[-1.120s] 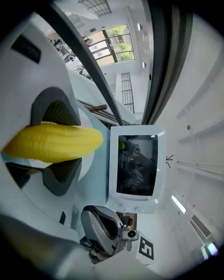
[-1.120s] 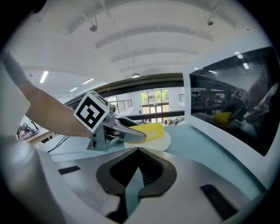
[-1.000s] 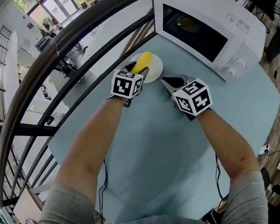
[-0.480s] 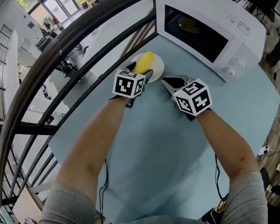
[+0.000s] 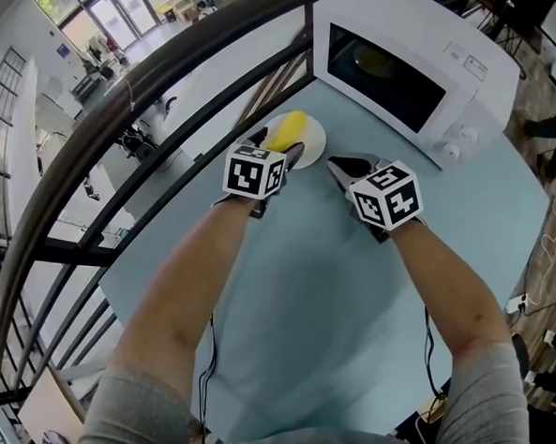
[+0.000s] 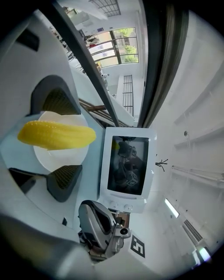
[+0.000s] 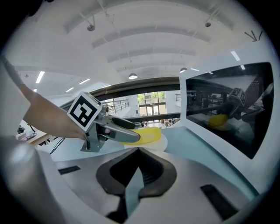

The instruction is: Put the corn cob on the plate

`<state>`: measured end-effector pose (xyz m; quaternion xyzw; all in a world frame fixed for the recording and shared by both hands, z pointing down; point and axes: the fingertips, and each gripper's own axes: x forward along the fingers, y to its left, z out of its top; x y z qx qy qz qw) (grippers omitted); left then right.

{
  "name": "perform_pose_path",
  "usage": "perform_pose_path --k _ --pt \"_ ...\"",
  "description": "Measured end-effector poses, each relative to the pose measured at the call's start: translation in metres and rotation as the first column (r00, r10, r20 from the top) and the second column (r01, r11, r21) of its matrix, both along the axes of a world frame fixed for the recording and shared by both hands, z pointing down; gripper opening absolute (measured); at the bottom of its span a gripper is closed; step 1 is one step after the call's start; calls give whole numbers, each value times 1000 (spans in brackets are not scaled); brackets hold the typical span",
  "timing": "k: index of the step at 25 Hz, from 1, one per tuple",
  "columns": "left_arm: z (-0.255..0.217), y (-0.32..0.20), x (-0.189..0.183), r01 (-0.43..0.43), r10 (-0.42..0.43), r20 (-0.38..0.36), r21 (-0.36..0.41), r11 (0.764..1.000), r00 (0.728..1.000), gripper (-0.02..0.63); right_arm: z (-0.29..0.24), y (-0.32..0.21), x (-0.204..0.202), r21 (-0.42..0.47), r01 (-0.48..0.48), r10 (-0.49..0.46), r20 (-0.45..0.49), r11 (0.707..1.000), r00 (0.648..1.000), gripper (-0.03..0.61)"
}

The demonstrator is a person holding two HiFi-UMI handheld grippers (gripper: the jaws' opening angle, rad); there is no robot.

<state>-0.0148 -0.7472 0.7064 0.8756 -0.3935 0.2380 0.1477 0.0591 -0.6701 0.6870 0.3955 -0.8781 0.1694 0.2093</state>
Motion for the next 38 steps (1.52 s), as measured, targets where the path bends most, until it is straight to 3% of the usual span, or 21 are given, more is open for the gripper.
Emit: perform_pose_path --k 11,16,26,32,38 --pt "-52 28 -24 57 -58 -63 -12 998 996 356 -46 18 20 -19 -95 96 41 995 995 17" --pt "-80 55 -41 75 -76 -73 -17 997 994 354 -77 41 25 -28 -128 129 46 991 991 17" --pt "-167 120 -79 75 -71 -171 18 997 983 351 -146 107 15 -9 -157 158 15 987 987 17" --pt "-222 160 -112 77 -56 -252 73 994 966 255 -187 153 3 16 -194 194 5 981 981 17" --pt "-263 231 -126 -5 41 -306 118 993 951 196 -225 222 -8 25 -224 223 33 974 974 17"
